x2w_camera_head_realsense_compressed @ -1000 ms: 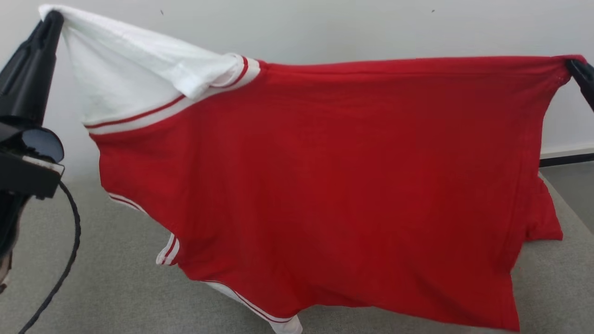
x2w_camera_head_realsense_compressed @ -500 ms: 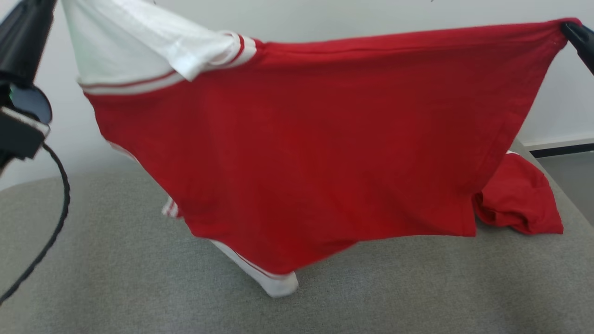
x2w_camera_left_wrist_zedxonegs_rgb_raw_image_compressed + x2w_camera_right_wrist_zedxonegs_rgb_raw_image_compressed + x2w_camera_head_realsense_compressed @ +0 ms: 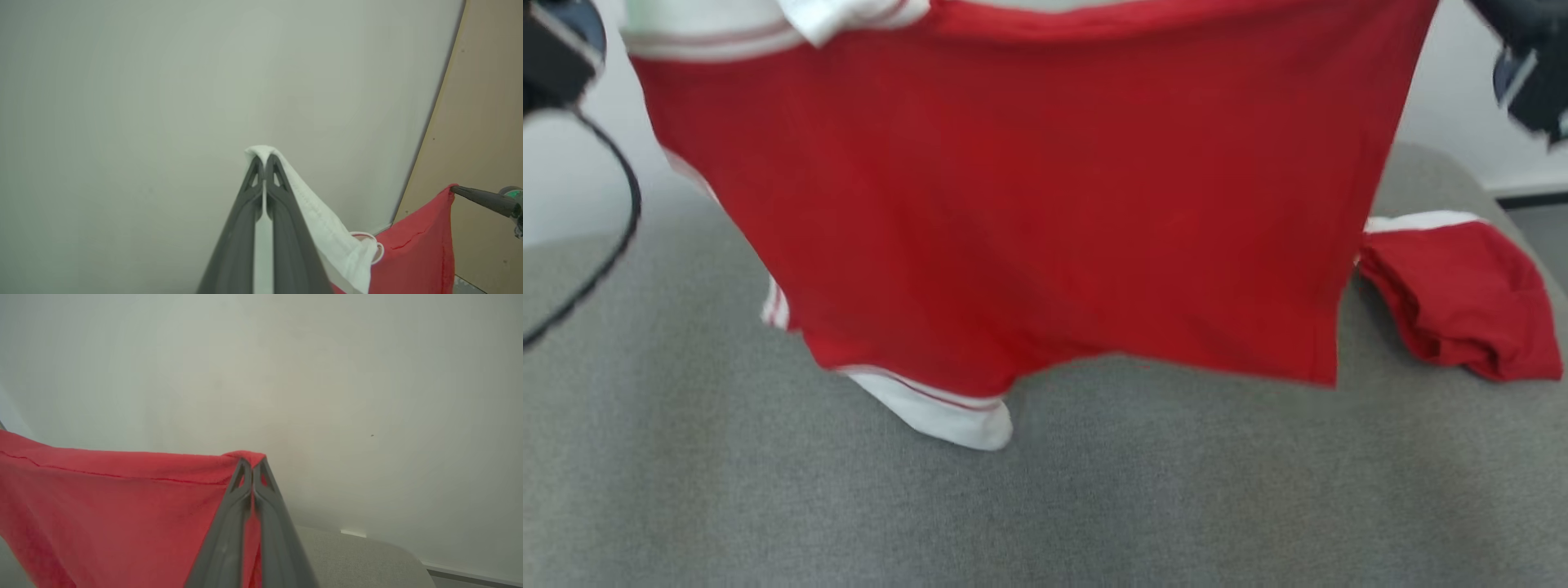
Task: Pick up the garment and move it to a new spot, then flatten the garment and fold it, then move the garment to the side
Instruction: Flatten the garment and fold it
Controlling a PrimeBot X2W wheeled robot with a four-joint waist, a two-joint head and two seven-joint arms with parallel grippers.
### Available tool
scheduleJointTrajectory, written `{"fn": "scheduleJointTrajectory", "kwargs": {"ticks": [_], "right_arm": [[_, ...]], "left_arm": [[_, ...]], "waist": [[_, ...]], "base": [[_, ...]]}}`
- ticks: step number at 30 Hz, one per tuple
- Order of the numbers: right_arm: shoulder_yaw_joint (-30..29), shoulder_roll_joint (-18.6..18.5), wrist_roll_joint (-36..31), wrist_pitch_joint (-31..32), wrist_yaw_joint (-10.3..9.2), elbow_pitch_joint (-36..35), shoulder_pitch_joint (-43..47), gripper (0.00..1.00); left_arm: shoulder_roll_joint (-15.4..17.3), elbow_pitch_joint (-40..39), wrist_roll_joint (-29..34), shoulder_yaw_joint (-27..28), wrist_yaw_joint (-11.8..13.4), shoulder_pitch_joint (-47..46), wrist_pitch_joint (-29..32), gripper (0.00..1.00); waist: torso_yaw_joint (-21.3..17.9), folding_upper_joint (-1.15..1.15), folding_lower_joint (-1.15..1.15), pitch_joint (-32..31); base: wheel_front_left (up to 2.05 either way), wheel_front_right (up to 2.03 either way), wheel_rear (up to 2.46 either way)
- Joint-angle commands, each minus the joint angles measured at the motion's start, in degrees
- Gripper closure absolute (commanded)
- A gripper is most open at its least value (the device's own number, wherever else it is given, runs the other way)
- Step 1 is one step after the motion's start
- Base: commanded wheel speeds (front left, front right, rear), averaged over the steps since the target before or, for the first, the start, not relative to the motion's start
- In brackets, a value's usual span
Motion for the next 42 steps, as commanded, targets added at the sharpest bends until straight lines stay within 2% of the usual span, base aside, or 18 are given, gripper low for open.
{"fn": "scheduleJointTrajectory", "kwargs": {"ticks": [1, 3, 6, 12, 14, 16, 19, 21, 26, 30, 37, 42], "right_arm": [[0.60, 1.72, -1.85, 0.22, 0.00, 2.33, -3.89, 1.00], [0.94, 4.98, -4.54, -0.71, 0.00, 7.16, -9.11, 1.00], [0.44, 10.73, -9.91, -5.85, 0.00, 15.93, -16.76, 1.00], [-1.55, 21.21, -20.68, -24.22, 0.00, 31.90, -28.65, 1.00], [-2.52, 22.94, -23.92, -30.32, -0.01, 36.58, -31.94, 1.00], [-3.10, 24.67, -25.84, -34.23, 0.00, 40.20, -34.18, 1.00], [-3.26, 25.32, -27.49, -36.45, 0.00, 42.83, -35.89, 1.00], [-3.83, 25.87, -28.16, -37.59, 0.00, 44.42, -36.73, 1.00], [-3.03, 26.20, -28.24, -38.52, 0.00, 46.99, -33.21, 1.00], [-1.35, 24.63, -26.28, -38.58, 0.00, 45.32, -27.42, 1.00], [2.36, 19.16, -21.30, -38.49, 0.00, 38.13, -15.86, 1.00], [7.44, 14.52, -15.46, -38.33, 0.00, 32.89, -6.41, 1.00]], "left_arm": [[-0.85, 2.73, 1.80, -1.04, -1.07, -4.09, -0.83, 1.00], [-2.40, 7.60, 3.89, -2.36, -2.22, -9.63, -2.56, 1.00], [-3.86, 14.29, 8.18, -4.21, -3.36, -17.54, -7.63, 1.00], [-4.95, 25.78, 18.38, -7.38, -4.07, -31.33, -26.08, 1.00], [-5.57, 28.41, 20.96, -8.68, -4.17, -35.13, -31.15, 1.00], [-6.04, 29.12, 21.99, -10.17, -4.17, -38.36, -33.32, 1.00], [-5.33, 27.77, 23.23, -11.11, -4.15, -40.65, -34.17, 1.00], [-4.80, 23.48, 23.28, -8.65, -4.16, -41.34, -34.35, 1.00], [-3.61, 15.11, 20.23, -5.81, -4.18, -32.37, -34.24, 1.00], [0.85, 6.35, 14.43, -8.26, -4.19, -19.94, -34.32, 1.00], [7.10, -5.44, 6.91, -7.47, -4.19, 0.73, -34.32, 1.00], [9.10, -11.54, 4.15, -5.36, -4.20, 17.26, -34.33, 1.00]], "waist": [[1.55, -0.01, -0.01, 8.14], [1.64, -0.01, -0.01, 12.55], [0.95, -0.01, -0.01, 18.66], [-2.10, -0.01, -0.01, 26.79], [-2.24, -0.01, -0.01, 28.54], [-1.98, -0.01, -0.01, 30.68], [-1.52, -0.01, -0.01, 32.92], [-1.04, -0.01, -0.01, 35.50], [0.41, -0.01, -0.01, 38.63], [2.14, -0.01, -0.01, 37.89], [4.38, -0.01, -0.01, 33.13], [4.61, -0.01, -0.01, 27.98]], "base": [[0.00, 0.00, 0.00], [0.00, 0.00, 0.00], [0.00, 0.00, 0.00], [0.00, 0.00, 0.00], [0.00, 0.00, 0.00], [0.00, 0.00, 0.00], [0.00, 0.00, 0.00], [0.00, 0.00, 0.00], [0.00, 0.00, 0.00], [0.00, 0.00, 0.00], [0.00, 0.00, 0.00], [0.00, 0.00, 0.00]]}}
